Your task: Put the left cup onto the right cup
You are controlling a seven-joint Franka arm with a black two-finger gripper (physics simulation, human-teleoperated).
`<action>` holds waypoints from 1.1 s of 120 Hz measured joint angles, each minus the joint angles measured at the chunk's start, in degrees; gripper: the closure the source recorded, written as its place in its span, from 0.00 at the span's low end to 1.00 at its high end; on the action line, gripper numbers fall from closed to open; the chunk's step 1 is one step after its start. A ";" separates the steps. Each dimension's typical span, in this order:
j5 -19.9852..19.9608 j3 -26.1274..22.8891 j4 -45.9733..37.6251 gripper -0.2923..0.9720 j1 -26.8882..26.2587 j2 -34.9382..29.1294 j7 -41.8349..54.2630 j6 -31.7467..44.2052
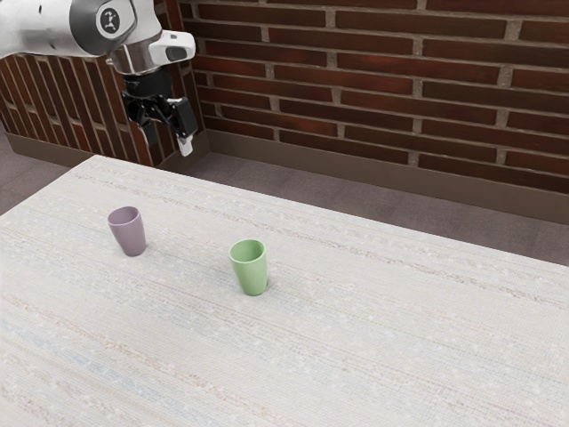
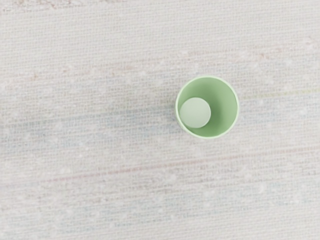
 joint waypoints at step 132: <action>-0.19 6.63 -1.97 0.23 0.85 2.30 0.24 -1.97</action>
